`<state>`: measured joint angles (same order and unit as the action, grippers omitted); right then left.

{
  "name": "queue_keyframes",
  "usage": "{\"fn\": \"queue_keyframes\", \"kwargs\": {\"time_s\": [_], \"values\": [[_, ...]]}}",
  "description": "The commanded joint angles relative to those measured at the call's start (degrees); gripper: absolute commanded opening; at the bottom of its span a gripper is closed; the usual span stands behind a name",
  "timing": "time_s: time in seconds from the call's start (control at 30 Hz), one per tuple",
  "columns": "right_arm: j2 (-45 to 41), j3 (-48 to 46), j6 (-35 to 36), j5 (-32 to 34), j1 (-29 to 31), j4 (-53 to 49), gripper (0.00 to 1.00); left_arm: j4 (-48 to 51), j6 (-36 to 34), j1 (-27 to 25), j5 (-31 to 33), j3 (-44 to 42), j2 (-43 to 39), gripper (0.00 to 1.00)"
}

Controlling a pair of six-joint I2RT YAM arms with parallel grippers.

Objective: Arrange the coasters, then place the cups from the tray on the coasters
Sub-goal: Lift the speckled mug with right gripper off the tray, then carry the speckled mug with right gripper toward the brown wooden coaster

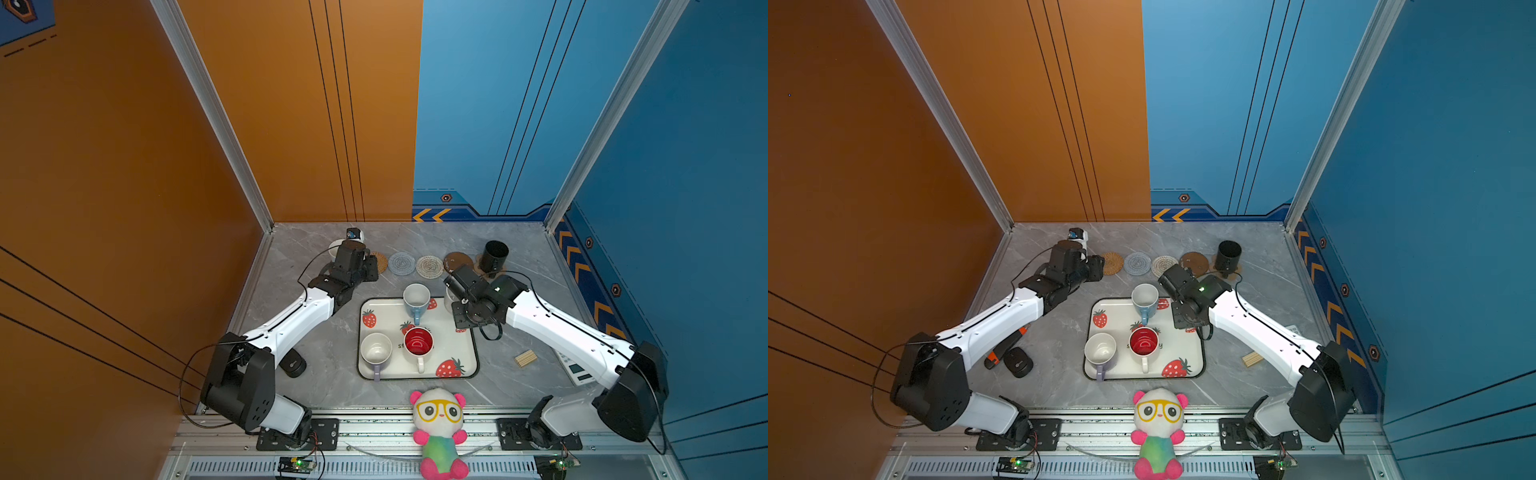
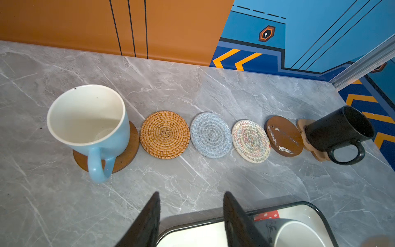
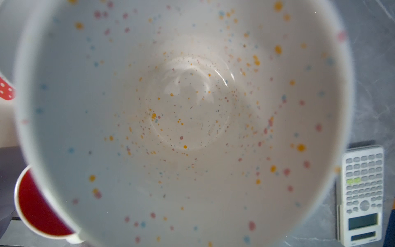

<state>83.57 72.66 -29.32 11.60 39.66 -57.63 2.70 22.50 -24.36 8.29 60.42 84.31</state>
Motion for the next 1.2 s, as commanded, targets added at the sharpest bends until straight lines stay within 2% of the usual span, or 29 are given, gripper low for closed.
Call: {"fn": "queue_keyframes", "kwargs": {"time_s": [0.0,0.27,0.53,0.93,1.17], "values": [[2.04,5.75,7.27,0.92,-3.71,1.9,0.0,-1.16,0.36,0.67,0.05,-0.59,-1.11,0.49],[13.26,13.38,12.8,-3.36,-11.5,7.03,0.0,-0.06,0.0,0.77,1.17,0.13,-0.73,0.49],[22.63,23.25,15.69,-5.0,-16.02,9.18,0.0,-0.17,0.09,0.77,1.65,1.24,0.74,0.48],[33.37,34.46,16.32,-8.66,-19.47,11.48,0.0,1.6,-0.34,-0.48,3.26,1.87,-0.64,0.47],[36.81,36.79,16.02,-9.57,-21.14,11.81,0.0,1.61,-1.13,-2.05,3.92,2.9,-0.3,0.47]]}}
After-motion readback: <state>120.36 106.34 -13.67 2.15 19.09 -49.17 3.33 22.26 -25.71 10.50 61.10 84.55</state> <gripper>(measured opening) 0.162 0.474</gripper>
